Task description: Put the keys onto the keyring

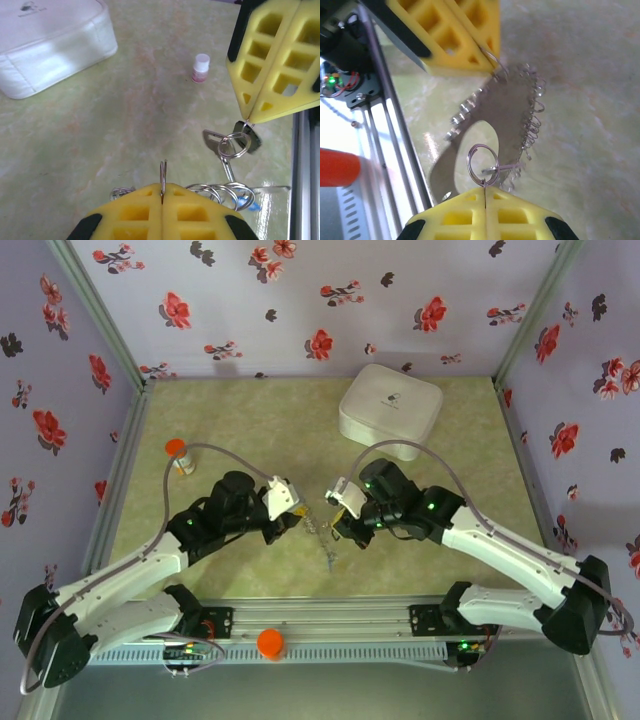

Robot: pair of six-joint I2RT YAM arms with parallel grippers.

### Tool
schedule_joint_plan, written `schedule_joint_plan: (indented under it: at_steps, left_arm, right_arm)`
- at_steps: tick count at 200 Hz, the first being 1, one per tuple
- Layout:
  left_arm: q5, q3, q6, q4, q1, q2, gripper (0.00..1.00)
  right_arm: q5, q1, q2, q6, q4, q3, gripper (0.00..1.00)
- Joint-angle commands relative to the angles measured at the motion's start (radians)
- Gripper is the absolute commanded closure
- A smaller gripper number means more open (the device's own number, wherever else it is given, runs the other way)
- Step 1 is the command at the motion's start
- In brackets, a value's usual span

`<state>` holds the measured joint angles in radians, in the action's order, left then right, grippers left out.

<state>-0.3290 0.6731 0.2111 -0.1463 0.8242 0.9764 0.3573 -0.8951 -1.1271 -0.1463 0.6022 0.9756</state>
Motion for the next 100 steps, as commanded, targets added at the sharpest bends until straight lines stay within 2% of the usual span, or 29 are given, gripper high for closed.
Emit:
schedule_joint_plan:
  at_steps: [1, 46, 100]
  left_arm:
    - [-0.036, 0.039, 0.058, 0.012, 0.018, 0.004, 1.00]
    - [-0.056, 0.024, 0.109, 0.031, 0.042, 0.002, 1.00]
    - [-0.056, 0.000, 0.165, 0.055, 0.057, -0.008, 1.00]
  right_arm:
    - [0.072, -0.007, -0.014, -0.068, 0.023, 0.065, 1.00]
    - [0.029, -0.023, -0.055, -0.081, -0.039, 0.079, 1.00]
    - [0.046, -0.022, -0.107, -0.117, -0.004, 0.114, 1.00]
